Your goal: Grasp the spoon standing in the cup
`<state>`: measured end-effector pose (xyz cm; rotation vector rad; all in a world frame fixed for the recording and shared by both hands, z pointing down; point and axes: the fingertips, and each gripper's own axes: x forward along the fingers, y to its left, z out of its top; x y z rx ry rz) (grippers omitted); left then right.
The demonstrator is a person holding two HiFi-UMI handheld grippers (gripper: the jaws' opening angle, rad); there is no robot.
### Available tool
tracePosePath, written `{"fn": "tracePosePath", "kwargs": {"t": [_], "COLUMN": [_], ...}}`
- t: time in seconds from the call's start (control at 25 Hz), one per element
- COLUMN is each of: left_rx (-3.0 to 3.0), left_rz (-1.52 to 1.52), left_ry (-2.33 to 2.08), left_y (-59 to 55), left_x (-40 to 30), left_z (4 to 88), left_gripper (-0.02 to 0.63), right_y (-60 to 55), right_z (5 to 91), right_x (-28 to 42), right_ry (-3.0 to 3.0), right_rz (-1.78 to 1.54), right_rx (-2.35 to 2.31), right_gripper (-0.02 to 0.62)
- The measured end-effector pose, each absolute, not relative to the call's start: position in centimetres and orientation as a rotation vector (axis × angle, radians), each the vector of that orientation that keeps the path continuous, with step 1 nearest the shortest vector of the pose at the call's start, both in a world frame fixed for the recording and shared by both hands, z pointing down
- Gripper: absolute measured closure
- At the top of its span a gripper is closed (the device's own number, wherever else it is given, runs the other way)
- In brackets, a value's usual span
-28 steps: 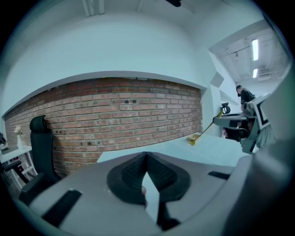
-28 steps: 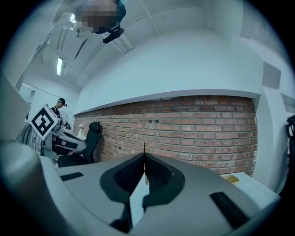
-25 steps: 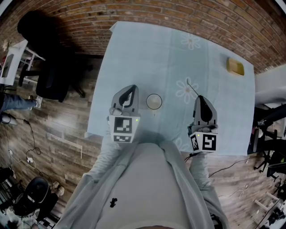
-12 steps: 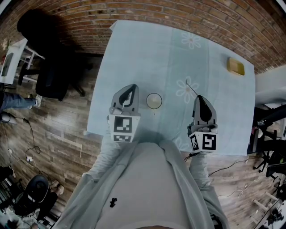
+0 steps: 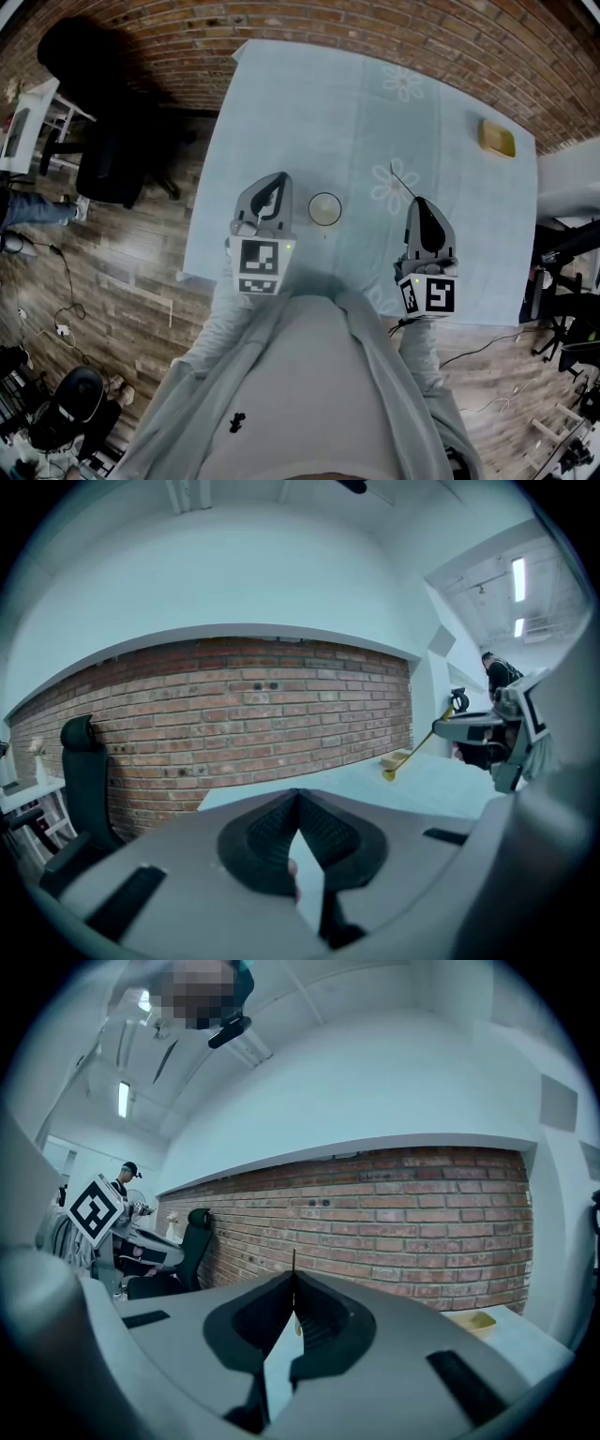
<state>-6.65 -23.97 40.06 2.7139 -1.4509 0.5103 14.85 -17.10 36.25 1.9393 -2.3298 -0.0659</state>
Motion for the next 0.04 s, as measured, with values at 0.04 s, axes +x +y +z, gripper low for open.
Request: {"fn": "tracePosePath", "kwargs": {"t": [0.04], "left_rx": [2.715], "left_rz": [0.510], "left_ry": [-1.451], "left_y": [-23.97], "left_x": [-6.63], "left_z": [40.06], "left_gripper": [0.589], "right_y": [-17.09], "right_z": [36.26], "right_x": [14.81], "right_ry": [-2.332], "right_rz": [-0.067], "right_rx": [1.937], "right_gripper": [0.577]}}
